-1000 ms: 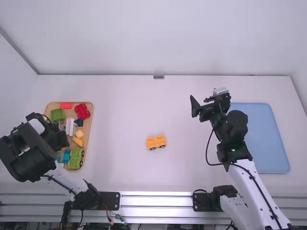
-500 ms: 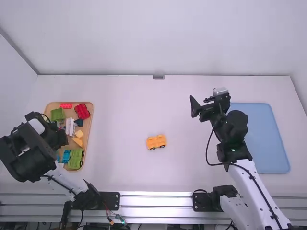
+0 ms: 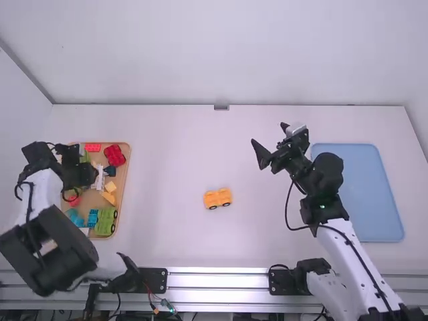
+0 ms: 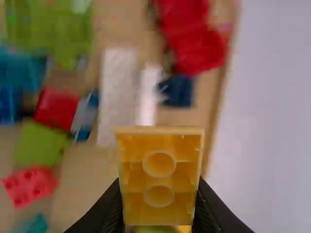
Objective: Assemble lego blocks to make yellow taxi
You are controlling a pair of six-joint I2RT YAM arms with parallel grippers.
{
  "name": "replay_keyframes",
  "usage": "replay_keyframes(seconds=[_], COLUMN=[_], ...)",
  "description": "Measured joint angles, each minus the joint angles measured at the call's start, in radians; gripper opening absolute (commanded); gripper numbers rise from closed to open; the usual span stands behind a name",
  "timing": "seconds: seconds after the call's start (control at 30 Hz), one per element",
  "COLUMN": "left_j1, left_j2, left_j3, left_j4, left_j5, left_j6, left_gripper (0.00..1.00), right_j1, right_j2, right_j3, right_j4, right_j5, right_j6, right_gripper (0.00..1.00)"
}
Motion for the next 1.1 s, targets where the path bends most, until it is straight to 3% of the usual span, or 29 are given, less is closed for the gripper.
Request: replay_keyframes(seconds=[0.1, 0.2, 0.47, 0.67, 0.77, 0.9, 1.1], left_j1=[-0.150, -0.292, -0.653, -0.743, -0.772, -0.797, -0.817], left_j2=[-0.153, -0.204, -0.176, -0.068, 0.029, 0.114, 0.143], left_j3=[-0.080, -0.121, -0.147, -0.149, -0.149, -0.151, -0.151], left_j4=[0.127, 0.222, 0.499, 0.716, 0.929, 1.132, 1.236], left_j5=[0.181, 0.293, 0.580, 0.761, 0.858, 0.937, 0.978], left_j6=[0.054, 0.071, 0.091, 0.037, -0.050, -0.174, -0.294], left_gripper=[0.02, 0.02, 0.02, 0.02, 0.02, 0.02, 0.02], right_j1=[0.025, 0.032, 0.018, 0.018, 0.036, 0.086, 0.137], right_j2=[0.127, 0.251, 0.557, 0.670, 0.690, 0.690, 0.690], right_j3=[0.012, 0.062, 0.276, 0.340, 0.340, 0.340, 0.344], right_j4=[0.098, 0.126, 0.265, 0.408, 0.468, 0.475, 0.474], right_j5=[-0.106, -0.227, -0.689, -0.888, -0.943, -0.959, -0.927], right_j6=[0.000, 0.020, 0.117, 0.207, 0.250, 0.280, 0.314], right_gripper=[0.99, 0.99, 0.97, 0.96, 0.97, 0.96, 0.86])
